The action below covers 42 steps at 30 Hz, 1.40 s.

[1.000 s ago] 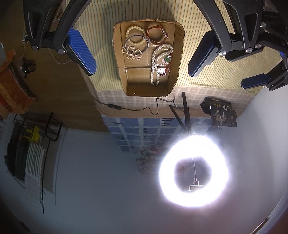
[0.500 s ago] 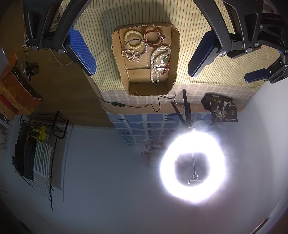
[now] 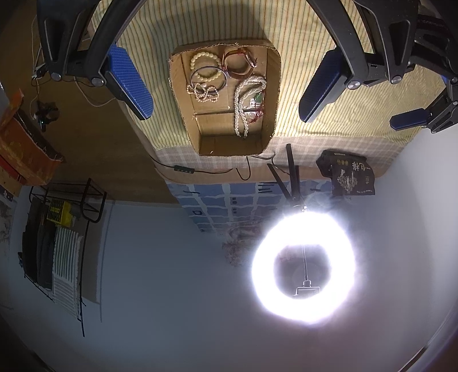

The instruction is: Organize jewelry

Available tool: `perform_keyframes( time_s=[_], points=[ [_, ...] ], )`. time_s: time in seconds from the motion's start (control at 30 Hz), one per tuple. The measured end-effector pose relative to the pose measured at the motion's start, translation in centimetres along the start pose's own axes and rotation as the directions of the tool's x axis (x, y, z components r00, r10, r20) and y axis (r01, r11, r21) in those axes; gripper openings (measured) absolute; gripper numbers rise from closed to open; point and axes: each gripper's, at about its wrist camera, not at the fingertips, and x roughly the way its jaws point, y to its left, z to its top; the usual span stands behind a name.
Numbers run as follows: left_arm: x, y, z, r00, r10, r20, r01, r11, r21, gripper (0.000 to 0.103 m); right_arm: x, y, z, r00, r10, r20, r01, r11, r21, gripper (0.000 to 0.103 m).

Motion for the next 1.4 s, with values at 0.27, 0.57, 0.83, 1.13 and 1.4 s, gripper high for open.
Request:
perform_keyframes(
  time_s=[0.27, 0.57, 0.83, 1.13, 1.4],
  points=[
    [-0.2, 0.2, -0.4, 1.0, 0.016, -0.008, -0.016, 1.0, 0.007, 0.091, 0.1, 0.1, -0.1, 1.0, -0.005, -0.005, 0.005, 1.0, -0.003, 0.103],
    [-0.4, 1.1, -0.3, 1.0, 0.023, -0.001, -0.023, 1.0, -0.013, 0.091, 0.4, 0.6, -0.1, 1.0, -0.002, -0.014, 0.001, 1.0, -0.008, 0.103],
    [-0.4, 1.1, -0.2, 1.0, 0.023, 0.002, -0.023, 1.0, -0.017, 0.091, 0.6, 0.7, -0.3, 1.0, -0.005, -0.022, 0.004, 1.0, -0.007, 0.103],
    [-0.4, 1.1, -0.2, 1.0, 0.022, 0.001, -0.022, 1.0, -0.014, 0.091, 0.6, 0.6, -0.3, 1.0, -0.005, -0.027, 0.004, 1.0, -0.008, 0.103],
    [-0.5, 1.0, -0.1, 1.0, 0.024, 0.004, -0.024, 1.0, -0.015, 0.091, 0.7, 0.5, -0.4, 1.0, -0.007, -0.028, 0.006, 1.0, -0.006, 0.103]
  ],
)
